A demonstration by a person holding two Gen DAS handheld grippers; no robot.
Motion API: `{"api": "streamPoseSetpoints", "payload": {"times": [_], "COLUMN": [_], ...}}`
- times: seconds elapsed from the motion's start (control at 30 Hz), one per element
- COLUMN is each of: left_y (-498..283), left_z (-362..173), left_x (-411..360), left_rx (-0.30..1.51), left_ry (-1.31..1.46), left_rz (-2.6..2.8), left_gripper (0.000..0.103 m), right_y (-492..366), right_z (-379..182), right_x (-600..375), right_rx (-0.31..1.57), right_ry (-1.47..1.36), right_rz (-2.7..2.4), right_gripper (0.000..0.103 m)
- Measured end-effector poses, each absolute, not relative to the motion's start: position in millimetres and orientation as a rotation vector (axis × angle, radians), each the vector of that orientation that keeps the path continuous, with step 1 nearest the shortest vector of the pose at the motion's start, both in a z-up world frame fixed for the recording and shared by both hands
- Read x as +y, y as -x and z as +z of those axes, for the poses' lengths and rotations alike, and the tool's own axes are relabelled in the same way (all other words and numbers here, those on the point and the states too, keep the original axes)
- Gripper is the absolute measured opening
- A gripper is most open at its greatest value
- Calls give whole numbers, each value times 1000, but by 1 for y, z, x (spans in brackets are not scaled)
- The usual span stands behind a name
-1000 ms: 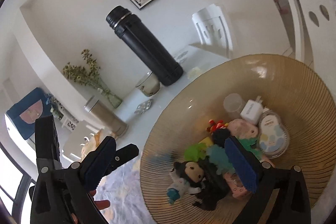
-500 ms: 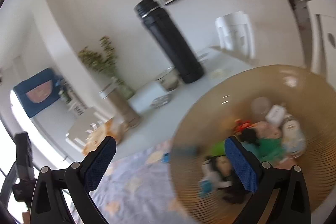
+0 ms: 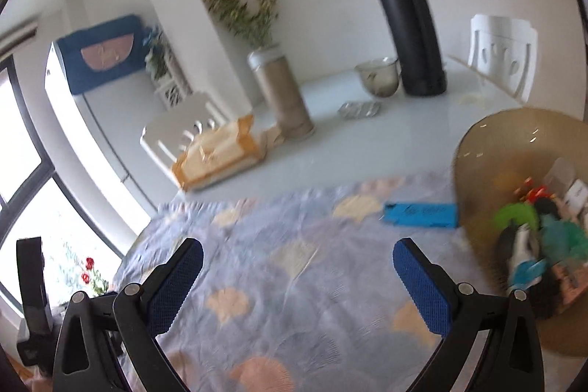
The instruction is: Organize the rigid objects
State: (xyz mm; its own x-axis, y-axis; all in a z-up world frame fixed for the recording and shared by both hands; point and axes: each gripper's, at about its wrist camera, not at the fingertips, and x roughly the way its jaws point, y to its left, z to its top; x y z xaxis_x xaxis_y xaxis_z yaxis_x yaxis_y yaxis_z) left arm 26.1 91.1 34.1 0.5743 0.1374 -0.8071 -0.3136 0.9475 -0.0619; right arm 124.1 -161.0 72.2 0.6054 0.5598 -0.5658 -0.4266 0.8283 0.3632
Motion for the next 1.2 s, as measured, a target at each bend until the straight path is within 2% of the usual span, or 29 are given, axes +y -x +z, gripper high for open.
{"api": "streamPoseSetpoints", "payload": {"times": [0.3, 0.5, 0.63, 0.83, 1.2], "left_y": [-12, -9, -10, -9, -8], "left_z": [12, 0, 0, 0, 1], "left_x": [96, 82, 81, 82, 80], "left_rx": [946, 940, 937, 937, 938], "left_ry": [206, 110, 109, 109, 104], "left_rz": [245, 261, 246, 245, 233], "left_gripper": [102, 103, 103, 103, 103], "right_y": [-116, -146, -172, -200, -252], "right_z": [45, 41, 31, 14, 12], "right_x": [-133, -148, -158, -152, -136], "right_rx": [863, 843, 877, 898, 870], "right_ry": [-64, -97, -201, -206, -331], "right_rz": [476, 252, 146, -3, -360], "right_gripper": [103, 103, 103, 103, 103]}}
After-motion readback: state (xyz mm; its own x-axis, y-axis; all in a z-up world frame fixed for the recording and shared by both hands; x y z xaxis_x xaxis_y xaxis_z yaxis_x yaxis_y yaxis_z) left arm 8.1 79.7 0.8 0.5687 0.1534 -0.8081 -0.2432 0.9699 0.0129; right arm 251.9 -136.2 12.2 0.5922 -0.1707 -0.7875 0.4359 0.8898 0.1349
